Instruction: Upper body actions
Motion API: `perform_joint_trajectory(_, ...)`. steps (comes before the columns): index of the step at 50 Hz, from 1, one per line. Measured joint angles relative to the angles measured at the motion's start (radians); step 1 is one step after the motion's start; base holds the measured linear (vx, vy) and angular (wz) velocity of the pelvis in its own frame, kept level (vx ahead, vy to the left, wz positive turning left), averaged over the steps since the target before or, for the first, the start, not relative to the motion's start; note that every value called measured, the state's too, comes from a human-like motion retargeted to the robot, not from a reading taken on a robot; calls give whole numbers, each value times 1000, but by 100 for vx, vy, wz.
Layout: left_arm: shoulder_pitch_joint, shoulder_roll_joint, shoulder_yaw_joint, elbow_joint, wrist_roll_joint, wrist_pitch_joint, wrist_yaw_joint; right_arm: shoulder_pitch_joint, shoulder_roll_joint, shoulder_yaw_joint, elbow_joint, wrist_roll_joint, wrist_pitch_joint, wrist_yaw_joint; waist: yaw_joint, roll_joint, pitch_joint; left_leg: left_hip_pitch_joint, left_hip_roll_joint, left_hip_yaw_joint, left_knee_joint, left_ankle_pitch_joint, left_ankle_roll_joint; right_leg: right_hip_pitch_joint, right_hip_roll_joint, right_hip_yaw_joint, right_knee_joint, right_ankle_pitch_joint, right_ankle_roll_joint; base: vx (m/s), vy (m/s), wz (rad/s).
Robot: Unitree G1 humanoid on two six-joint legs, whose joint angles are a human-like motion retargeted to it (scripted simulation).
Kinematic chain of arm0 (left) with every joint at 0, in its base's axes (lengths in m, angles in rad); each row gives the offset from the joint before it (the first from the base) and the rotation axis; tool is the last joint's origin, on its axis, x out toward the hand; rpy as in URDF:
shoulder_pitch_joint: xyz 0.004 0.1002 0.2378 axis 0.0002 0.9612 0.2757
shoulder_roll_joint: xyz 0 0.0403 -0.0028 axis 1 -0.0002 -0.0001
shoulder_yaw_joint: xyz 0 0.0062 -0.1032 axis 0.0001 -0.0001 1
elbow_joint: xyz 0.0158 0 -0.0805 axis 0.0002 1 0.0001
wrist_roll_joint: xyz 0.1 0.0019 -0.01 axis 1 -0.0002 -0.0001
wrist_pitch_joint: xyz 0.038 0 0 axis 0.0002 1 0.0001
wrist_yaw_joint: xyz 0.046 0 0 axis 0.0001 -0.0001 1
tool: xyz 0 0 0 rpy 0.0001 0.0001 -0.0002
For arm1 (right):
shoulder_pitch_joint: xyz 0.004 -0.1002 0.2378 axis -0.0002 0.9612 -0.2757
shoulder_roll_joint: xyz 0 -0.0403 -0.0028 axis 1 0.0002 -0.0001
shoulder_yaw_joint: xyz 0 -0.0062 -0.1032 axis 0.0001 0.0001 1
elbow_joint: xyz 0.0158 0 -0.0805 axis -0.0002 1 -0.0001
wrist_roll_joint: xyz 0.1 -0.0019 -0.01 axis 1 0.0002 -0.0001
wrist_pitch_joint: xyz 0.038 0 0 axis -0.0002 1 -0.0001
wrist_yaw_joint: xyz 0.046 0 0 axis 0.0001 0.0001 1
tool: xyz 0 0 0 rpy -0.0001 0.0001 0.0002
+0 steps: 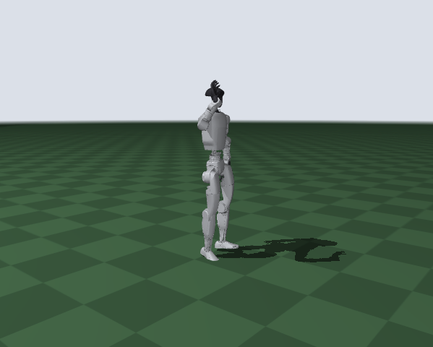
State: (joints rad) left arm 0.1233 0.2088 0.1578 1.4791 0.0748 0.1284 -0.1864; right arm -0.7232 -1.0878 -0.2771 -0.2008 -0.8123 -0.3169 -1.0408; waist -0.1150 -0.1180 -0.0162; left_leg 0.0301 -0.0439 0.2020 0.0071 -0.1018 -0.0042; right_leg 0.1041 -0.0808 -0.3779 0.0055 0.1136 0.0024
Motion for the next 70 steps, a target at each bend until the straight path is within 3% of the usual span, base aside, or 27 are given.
perform_joint_trajectory(6, -12, -8, 25, -16, -32, -5, 15, 66, -8, -24, -121, -18, -89, -25, 9, -3, -5, -3, 1, -7, 0, 2, 0, 4, 3, -8, -1, -4, 0, 0, 0, 0)
perform_joint_trajectory(22, -3, 0, 23, 24, -39, 1, 11, 134, 31, -85, -178, 7, -104, -49, 16, -5, -2, -7, 5, -6, 2, 5, 1, 7, 7, -8, -3, -4, -1, 0, 0, 0)
perform_joint_trajectory(27, 0, -9, 37, 32, -47, 3, 6, 125, 65, -101, -115, 55, -55, -46, 18, -7, 4, -6, 4, -6, 2, 6, 2, 8, 6, -9, -3, -2, -1, 0, 0, 0)
perform_joint_trajectory(35, 7, -16, 47, 21, -44, 0, 2, 72, 182, -156, 108, 231, 100, -80, 19, -12, 7, -11, 1, -12, 2, 8, 4, 9, 1, -15, -4, 0, 0, 0, 0, 0)
perform_joint_trajectory(42, 14, -17, 61, 23, -51, 2, -1, -25, 361, -181, 372, 600, 226, -66, 13, -15, -5, -19, -2, -21, 3, 10, 4, 9, -1, -28, -7, -1, 1, 0, 0, 0)
perform_joint_trajectory(45, 18, -15, 62, 31, -52, 4, -5, -85, 447, -182, 439, 811, 283, 33, 9, -12, -7, -18, -2, -19, 4, 9, 4, 10, -1, -26, -8, 0, 0, 0, 0, 0)
perform_joint_trajectory(49, 27, -15, 62, 40, -43, 7, -8, -115, 490, -137, 449, 933, 268, 134, 2, -1, -15, -17, 0, -9, 3, 7, 3, 4, 0, -17, -7, 1, -1, 0, 0, 0)
perform_joint_trajectory(56, 17, -11, 57, 42, -36, 13, -5, -105, 397, -11, 318, 712, 194, 80, 5, 9, -7, -8, 2, 7, 2, 4, 2, 1, 0, -2, -5, 5, -4, 0, 0, -3)
perform_joint_trajectory(61, 10, -16, 50, 17, -40, 8, -4, -87, 251, 91, 177, 490, 28, 82, 3, 14, -7, -6, 0, 5, 1, 4, 3, 5, 0, -4, -5, 4, -3, 0, 0, 0)
perform_joint_trajectory(65, 2, -21, 43, 4, -39, 3, -1, -83, 81, 136, 55, 185, -75, 49, -3, 16, -10, -9, -2, -3, 2, 5, 4, 9, -2, -11, -6, 2, -1, 0, 0, 0)
perform_joint_trajectory(70, -6, -31, 31, -5, -34, -2, -2, -60, -2, 99, -24, -70, 54, -71, 0, 17, -13, -12, -5, -11, 4, 5, 4, 11, -4, -18, -8, 0, 1, 0, 0, 0)
